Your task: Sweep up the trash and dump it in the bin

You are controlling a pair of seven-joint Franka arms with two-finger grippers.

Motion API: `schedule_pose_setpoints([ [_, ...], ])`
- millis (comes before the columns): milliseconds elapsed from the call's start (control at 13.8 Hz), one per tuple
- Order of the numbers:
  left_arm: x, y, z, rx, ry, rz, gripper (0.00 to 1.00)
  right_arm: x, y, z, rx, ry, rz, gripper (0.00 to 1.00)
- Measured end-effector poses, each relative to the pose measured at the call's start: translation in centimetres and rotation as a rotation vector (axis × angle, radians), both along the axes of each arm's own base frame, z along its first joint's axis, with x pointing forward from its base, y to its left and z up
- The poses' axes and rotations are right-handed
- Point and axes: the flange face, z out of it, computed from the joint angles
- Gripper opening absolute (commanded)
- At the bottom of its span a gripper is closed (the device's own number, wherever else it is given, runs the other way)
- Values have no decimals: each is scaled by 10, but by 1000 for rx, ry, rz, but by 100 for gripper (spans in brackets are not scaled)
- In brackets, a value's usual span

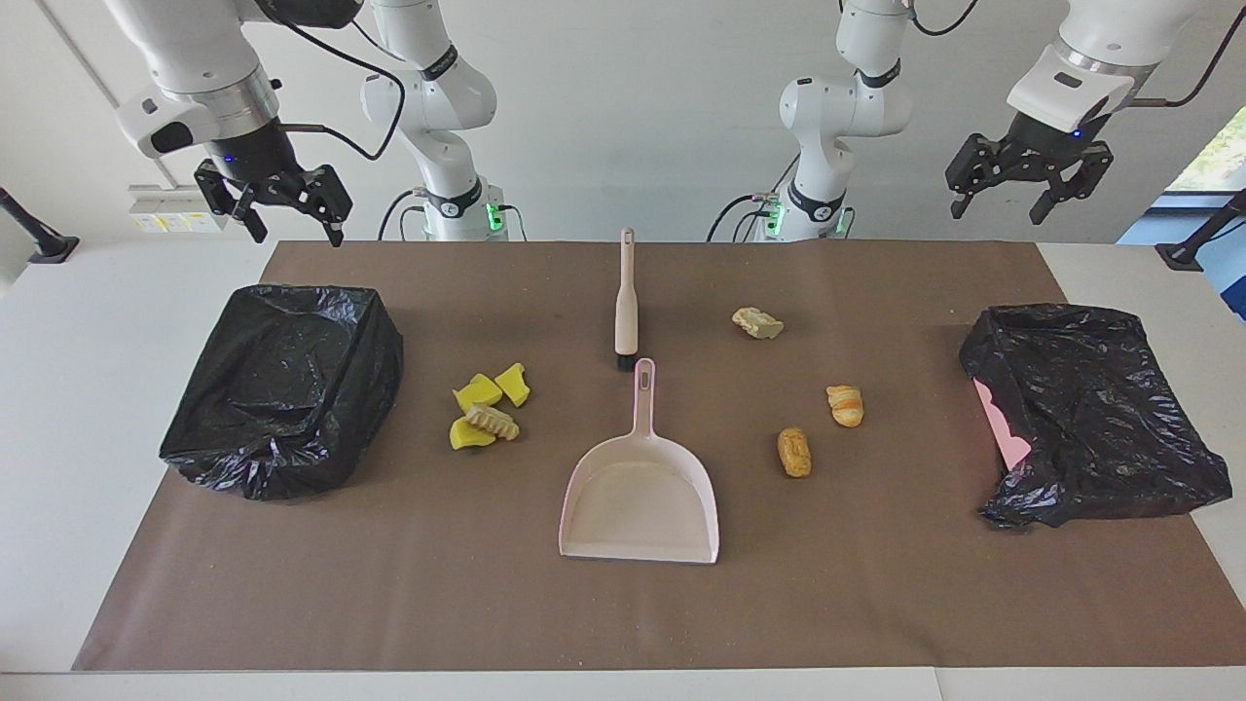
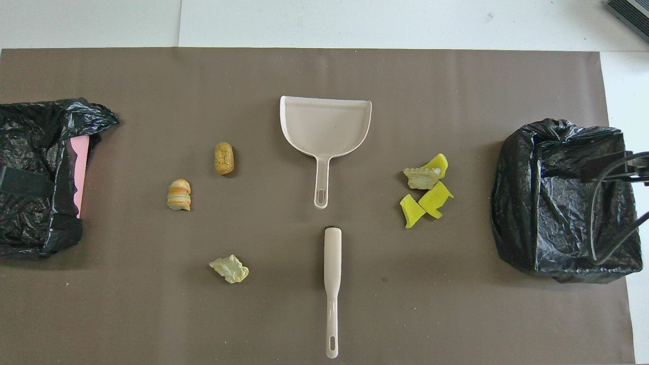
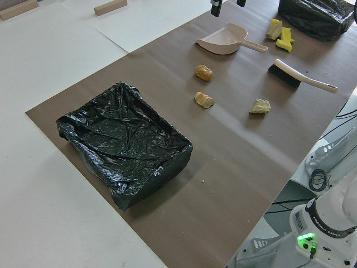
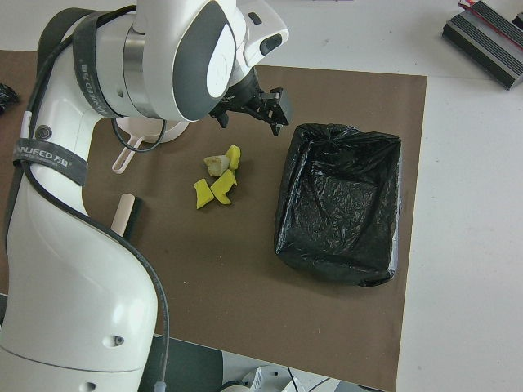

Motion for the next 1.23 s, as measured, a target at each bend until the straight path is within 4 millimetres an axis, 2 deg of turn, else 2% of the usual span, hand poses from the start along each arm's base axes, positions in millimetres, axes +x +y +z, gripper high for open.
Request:
schedule_pose_setpoints([
  [289, -1, 0, 0, 0, 3, 0, 100, 1, 0, 0, 0, -7, 0, 100],
  [578, -3, 1, 14, 2, 21, 4, 100, 1, 1, 0, 0, -6, 2, 100],
  [867, 0, -4, 17, 3, 27, -4, 100, 1, 4, -1, 0, 0, 9, 100],
  [1229, -3, -2, 23, 1, 14, -1, 100, 2, 5, -16, 1, 21, 9, 100],
])
